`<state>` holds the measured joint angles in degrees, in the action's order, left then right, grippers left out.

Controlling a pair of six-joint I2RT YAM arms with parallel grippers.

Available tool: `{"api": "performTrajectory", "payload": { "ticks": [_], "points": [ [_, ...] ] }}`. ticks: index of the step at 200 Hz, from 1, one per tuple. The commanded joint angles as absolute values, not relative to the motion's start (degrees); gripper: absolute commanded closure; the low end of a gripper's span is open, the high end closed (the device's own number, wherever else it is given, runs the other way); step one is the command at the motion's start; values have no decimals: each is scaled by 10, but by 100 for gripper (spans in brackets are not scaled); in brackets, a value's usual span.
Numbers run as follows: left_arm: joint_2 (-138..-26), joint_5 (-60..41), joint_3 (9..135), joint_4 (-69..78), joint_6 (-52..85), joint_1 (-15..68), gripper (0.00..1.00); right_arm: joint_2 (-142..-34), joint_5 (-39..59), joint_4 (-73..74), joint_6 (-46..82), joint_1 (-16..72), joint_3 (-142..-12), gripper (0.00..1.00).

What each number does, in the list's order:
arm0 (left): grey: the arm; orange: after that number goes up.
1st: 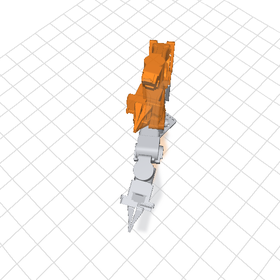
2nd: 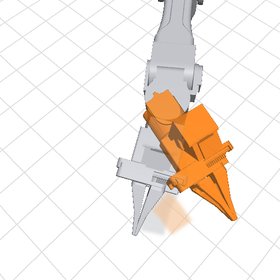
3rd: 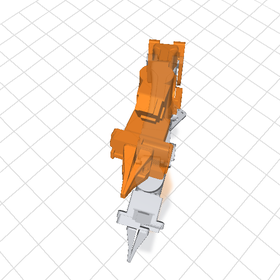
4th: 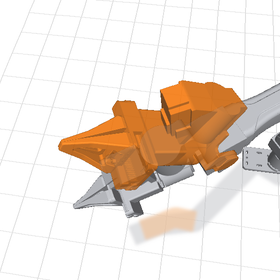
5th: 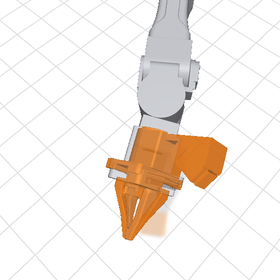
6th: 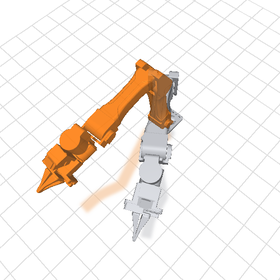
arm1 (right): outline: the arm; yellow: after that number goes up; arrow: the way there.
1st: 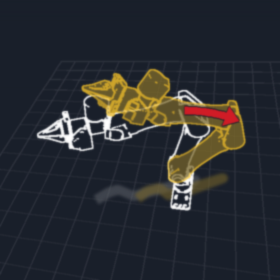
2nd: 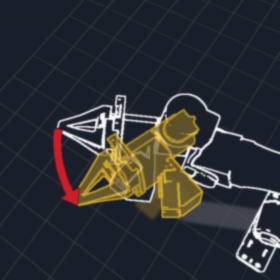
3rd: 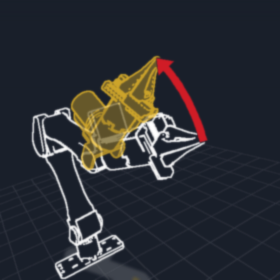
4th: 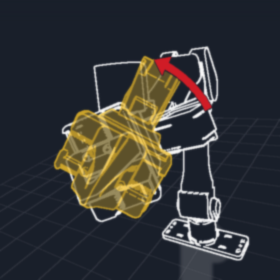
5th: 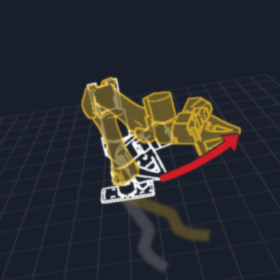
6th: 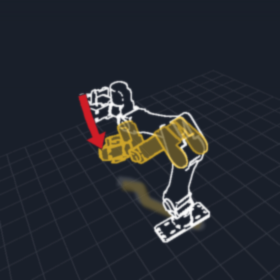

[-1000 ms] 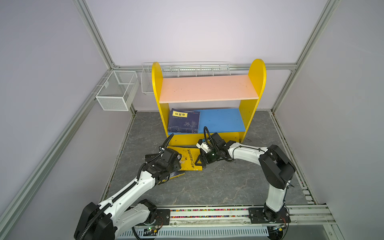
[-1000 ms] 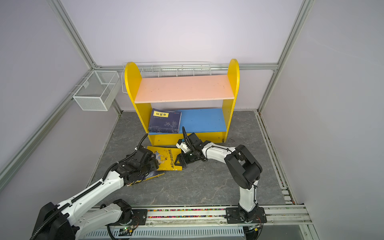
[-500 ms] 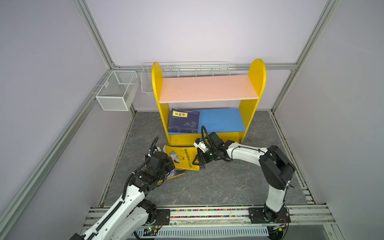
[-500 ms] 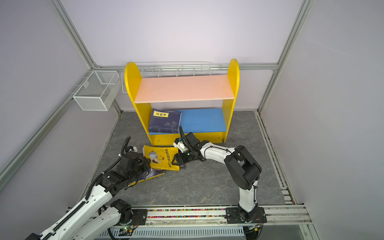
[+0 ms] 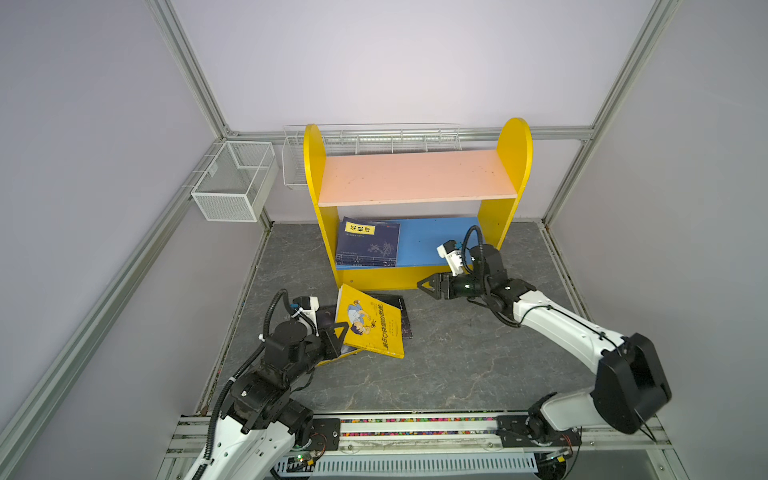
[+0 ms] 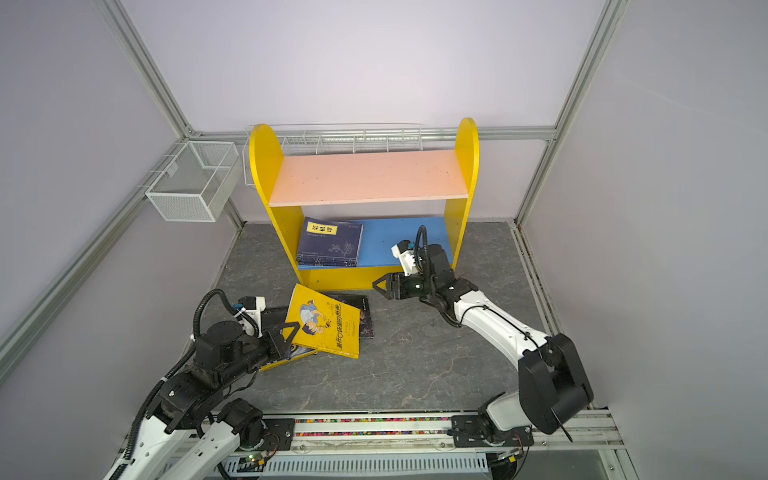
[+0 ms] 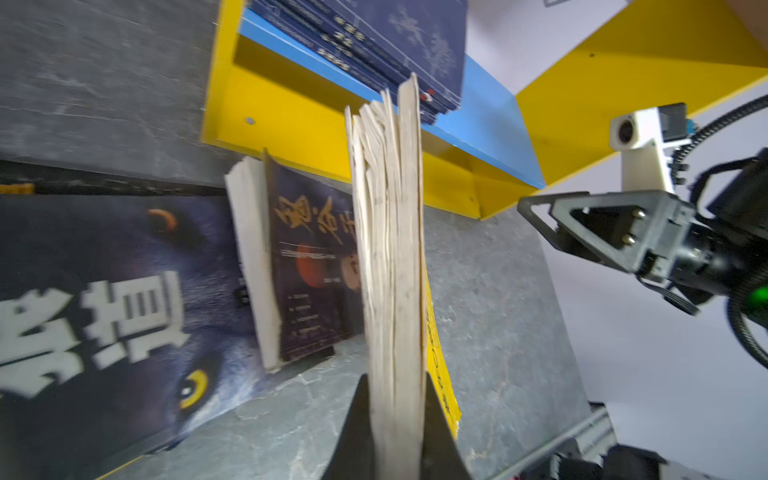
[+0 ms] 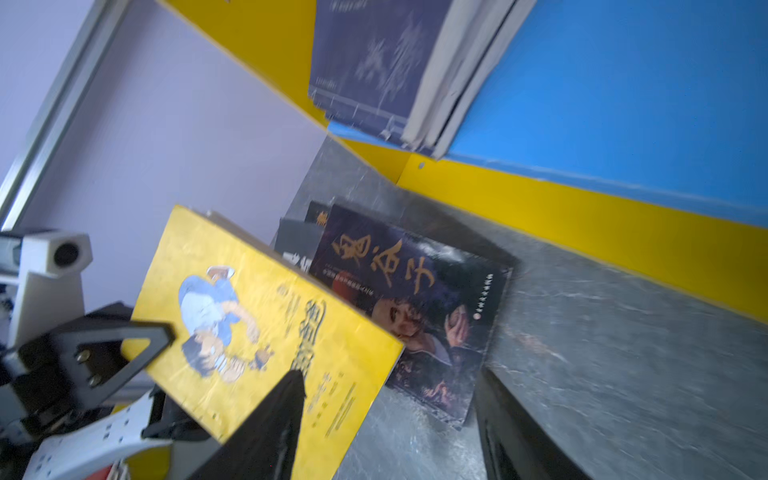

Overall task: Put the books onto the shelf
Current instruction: 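Carry the yellow comic onto the blue shelf with the left gripper while the right withdraws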

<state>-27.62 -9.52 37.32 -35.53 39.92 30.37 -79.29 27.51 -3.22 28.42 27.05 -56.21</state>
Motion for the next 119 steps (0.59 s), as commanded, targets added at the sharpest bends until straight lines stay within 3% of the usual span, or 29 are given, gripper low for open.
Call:
{"api": "performTrajectory", "payload": {
  "ticks": [1, 35, 72, 119],
  "points": [
    [-317, -178, 417, -216, 402, 303, 100, -738, 222, -24, 329, 229, -538, 32],
    [-425, -139, 472, -87, 404, 339, 100, -649, 121, -82, 324, 173, -526, 30],
    [-584, -61, 541, 29, 399, 417, 100, -577, 94, -113, 320, 138, -512, 30],
    [-708, 69, 579, 146, 412, 445, 100, -516, 54, -165, 304, 125, -517, 29]
  ]
}}
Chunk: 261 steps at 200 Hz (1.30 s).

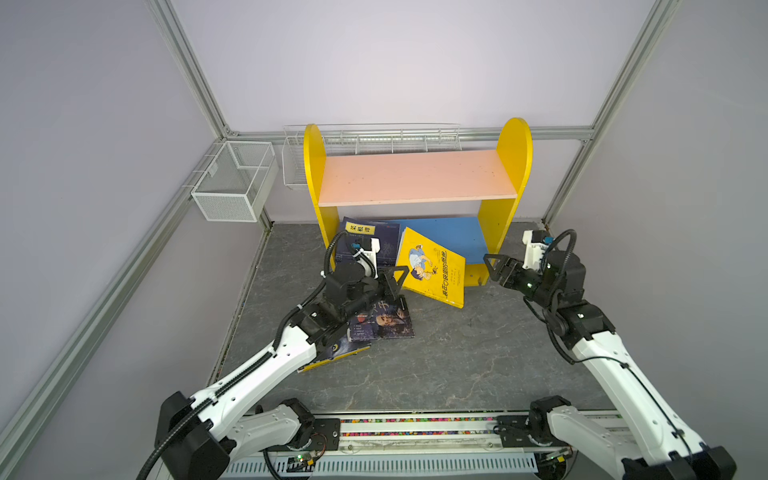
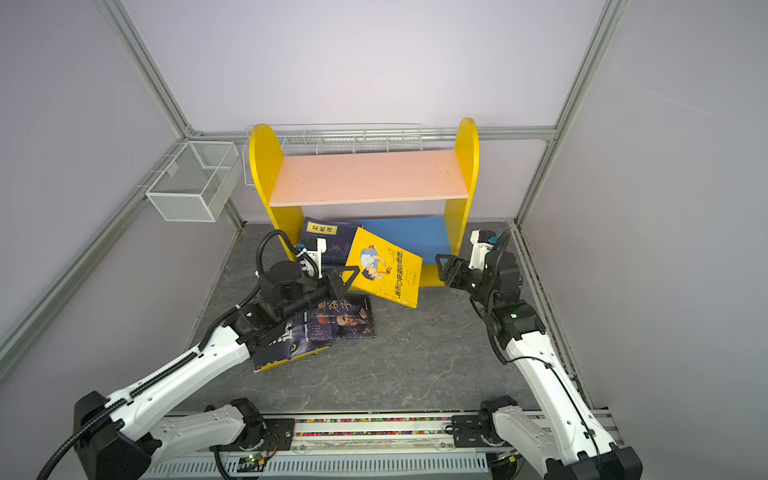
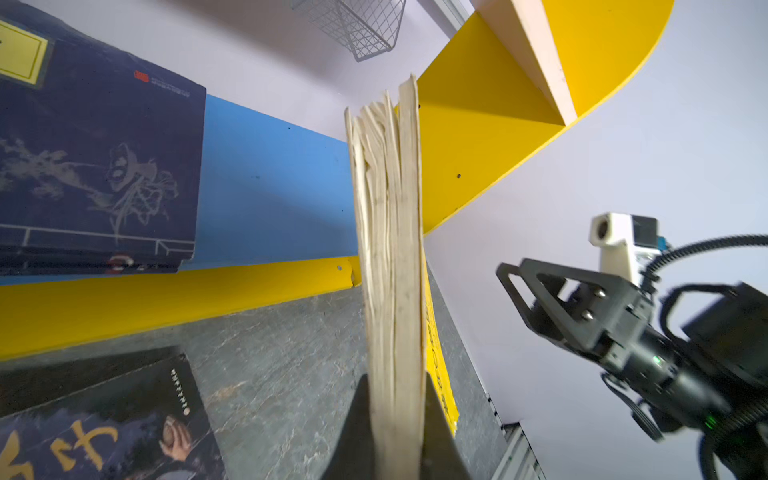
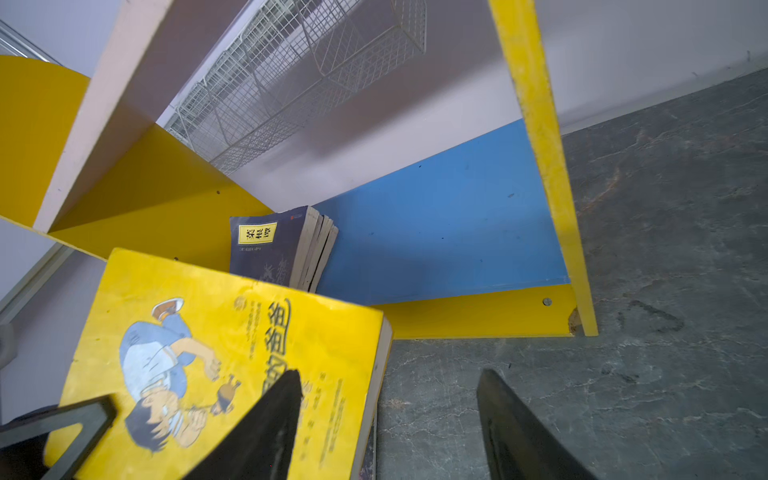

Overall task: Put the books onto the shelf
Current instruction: 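Carry the yellow comic onto the blue shelf with the left gripper while the right withdraws, then push the yellow comic deeper onto the blue shelf with the left gripper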

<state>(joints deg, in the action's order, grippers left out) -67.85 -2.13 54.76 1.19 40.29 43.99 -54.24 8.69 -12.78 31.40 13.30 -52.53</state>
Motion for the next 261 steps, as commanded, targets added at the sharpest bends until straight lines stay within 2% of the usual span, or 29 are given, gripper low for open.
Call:
{"api": "performTrajectory", "payload": {
  "ticks": [1, 37, 100, 188, 261],
  "points": [
    [-710, 71, 579, 150, 412, 444, 100, -514, 54, -165, 304, 124, -517, 29],
    [-782, 118, 596, 214, 434, 445, 100, -480, 50, -205, 304, 121, -525, 29],
    [-925, 107, 673, 251, 470, 447, 100, -419, 19, -273, 277, 121, -530, 29],
    [-1061, 75, 807, 181, 472, 458, 100, -406, -12, -298, 258, 121, -532, 27],
    [-1112, 56, 856, 127, 484, 461, 100, -414, -19, -299, 252, 121, -535, 27]
  ]
}}
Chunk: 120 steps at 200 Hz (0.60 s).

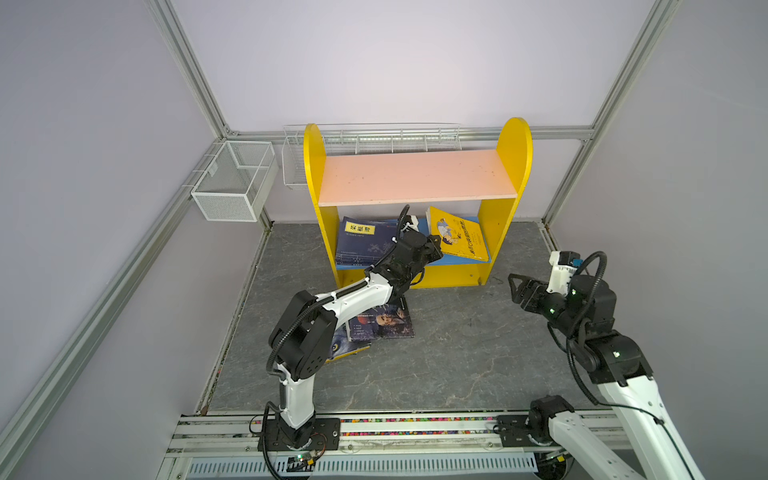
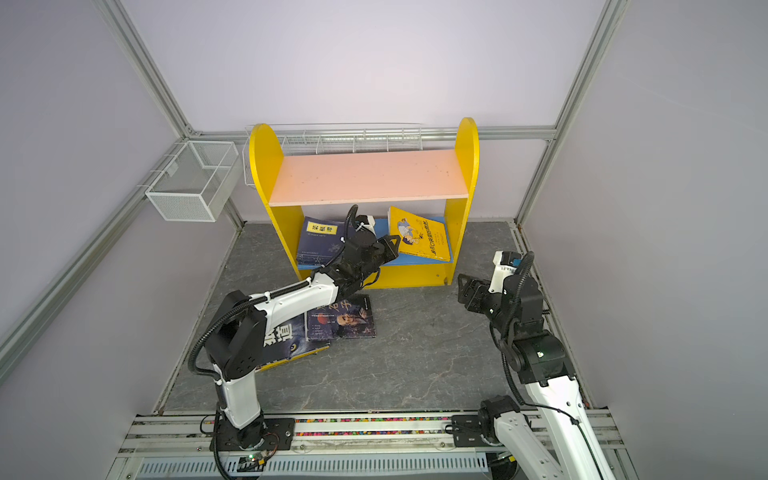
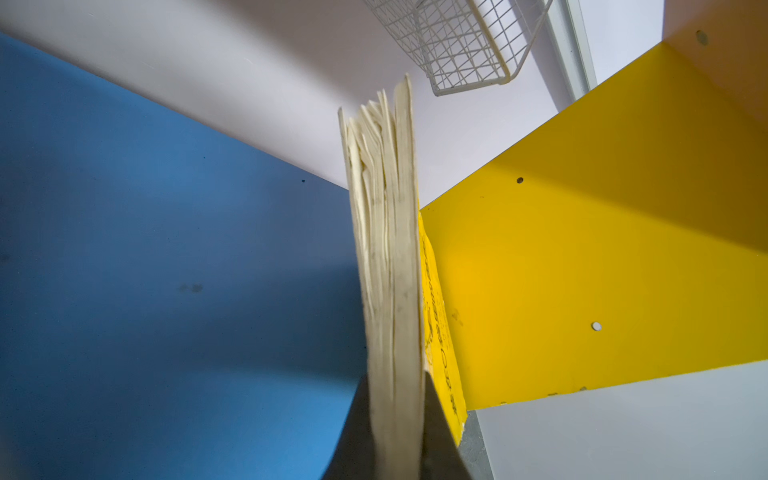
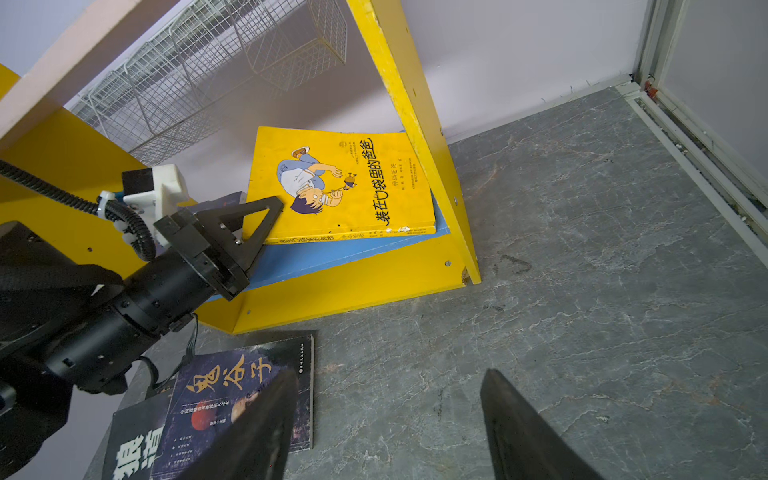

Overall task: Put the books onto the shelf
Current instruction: 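Push the yellow comic deeper onto the blue shelf with the left gripper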

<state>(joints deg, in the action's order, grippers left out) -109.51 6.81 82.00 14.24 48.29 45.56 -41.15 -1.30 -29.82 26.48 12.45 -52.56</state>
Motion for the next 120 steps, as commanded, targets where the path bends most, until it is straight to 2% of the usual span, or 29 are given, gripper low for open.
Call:
{"api": "performTrajectory", "payload": {
  "ticks": [1, 5, 12, 30, 91, 102, 120],
  "points": [
    [-1112, 56, 856, 126, 484, 461, 100, -414, -19, -300, 252, 121, -535, 27],
    [-1116, 55, 859, 123, 485, 462, 100, -415, -18, -299, 251, 121, -535, 27],
    [-1121, 51, 864, 122, 486, 463, 90, -414, -18, -299, 251, 121, -535, 27],
    [-1137, 43, 882, 107, 486, 466, 81, -415, -17, -300, 251, 121, -534, 27],
    [-1139, 76, 910, 55, 462, 480, 18, -417, -7, -300, 249, 121, -532, 27],
    [-1137, 85, 914, 44, 460, 480, 1, -418, -3, -297, 252, 121, -531, 27],
    [-1138, 104, 935, 4, 457, 481, 0, -420, 1, -295, 256, 121, -530, 27]
  ]
}}
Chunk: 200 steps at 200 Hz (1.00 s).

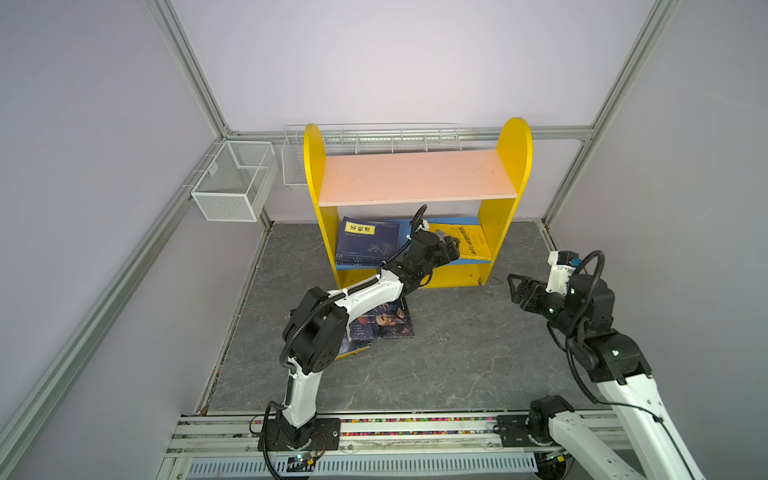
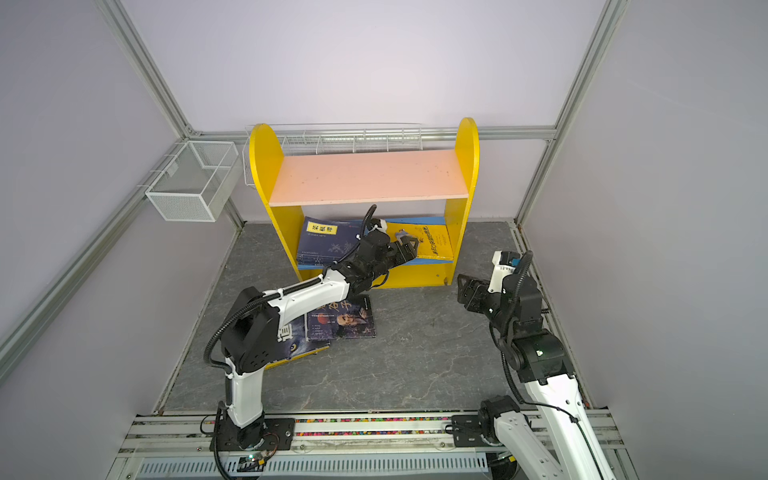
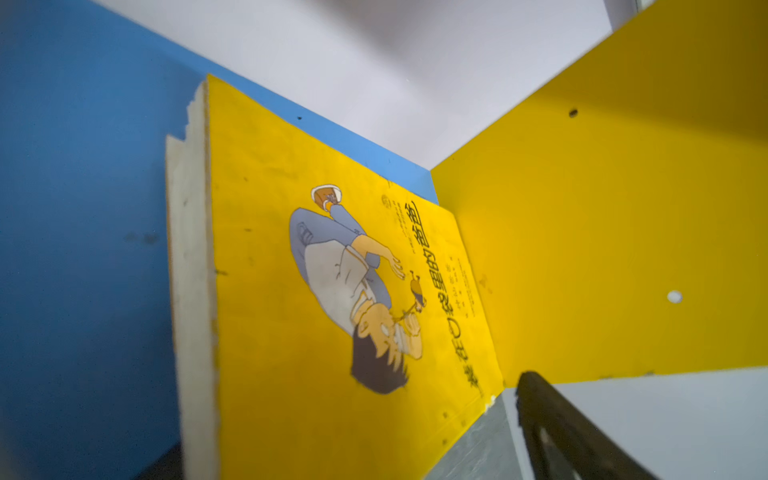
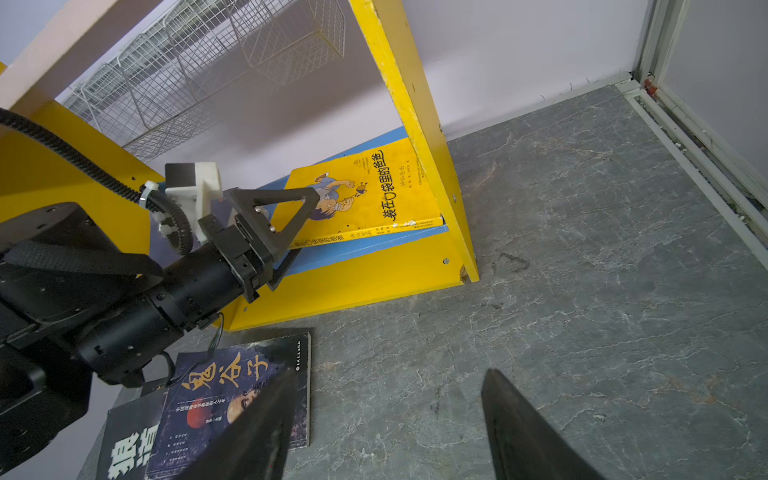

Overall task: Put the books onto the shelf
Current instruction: 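Push the yellow comic deeper onto the blue shelf with the left gripper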

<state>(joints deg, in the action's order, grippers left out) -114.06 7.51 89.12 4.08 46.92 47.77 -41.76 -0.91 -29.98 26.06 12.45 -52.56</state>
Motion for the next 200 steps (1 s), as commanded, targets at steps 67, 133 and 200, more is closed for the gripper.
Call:
{"api": "performTrajectory", "payload": {
  "ticks": [67, 133, 200],
  "points": [
    [-1171, 193, 1046, -209, 457, 490, 0, -424, 1, -299, 256, 121, -529, 26],
    [-1188, 183, 1075, -250, 438, 497, 0, -443, 9, -306, 256, 121, -530, 26],
    [-1229, 165, 1129, -289, 431, 497, 0, -450, 12, -304, 256, 121, -526, 26]
  ]
}}
